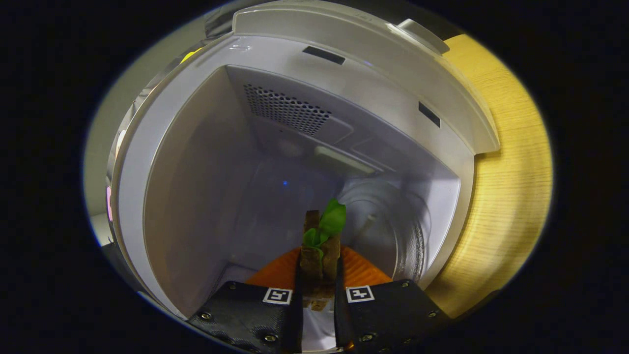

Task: Open the microwave, put the food inside, and close the microwave door.

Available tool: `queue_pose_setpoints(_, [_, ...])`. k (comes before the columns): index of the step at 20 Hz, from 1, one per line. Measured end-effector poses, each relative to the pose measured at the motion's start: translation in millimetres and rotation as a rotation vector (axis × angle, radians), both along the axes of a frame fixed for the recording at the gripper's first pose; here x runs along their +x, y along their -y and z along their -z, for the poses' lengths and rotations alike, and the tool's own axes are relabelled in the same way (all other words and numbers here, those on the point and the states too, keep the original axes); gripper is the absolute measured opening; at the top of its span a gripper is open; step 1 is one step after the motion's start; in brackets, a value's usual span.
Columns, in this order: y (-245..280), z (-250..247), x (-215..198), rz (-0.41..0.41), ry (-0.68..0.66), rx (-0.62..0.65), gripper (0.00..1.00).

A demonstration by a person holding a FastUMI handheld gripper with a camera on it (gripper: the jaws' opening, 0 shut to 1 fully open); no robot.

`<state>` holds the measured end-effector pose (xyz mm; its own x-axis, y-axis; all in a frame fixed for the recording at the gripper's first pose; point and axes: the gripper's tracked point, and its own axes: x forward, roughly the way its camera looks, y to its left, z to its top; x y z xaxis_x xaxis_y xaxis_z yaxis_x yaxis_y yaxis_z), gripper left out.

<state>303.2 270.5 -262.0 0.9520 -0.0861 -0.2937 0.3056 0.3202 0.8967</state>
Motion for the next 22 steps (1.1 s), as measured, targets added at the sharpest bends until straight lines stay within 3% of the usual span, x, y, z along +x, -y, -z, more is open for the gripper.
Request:
queue_pose_setpoints(4, [2.5,5.1,-3.6,-0.016,-0.049,-0.027,0.39])
queue_pose_setpoints(8, [-0.9,4.5,-10.1,-0.073,-0.085,-0.099,0.60])
queue_pose_setpoints(11, [-6.9,-4.8,-17.4,-0.126,-0.090,-0.118,0.60])
queue_pose_setpoints(17, [17.1,-28.8,-28.9,-0.120,-0.082,-0.296,0.60])
queue_pose_setpoints(22, [16.7,-40.0,-58.9,-0.207,-0.086,-0.403,0.60])
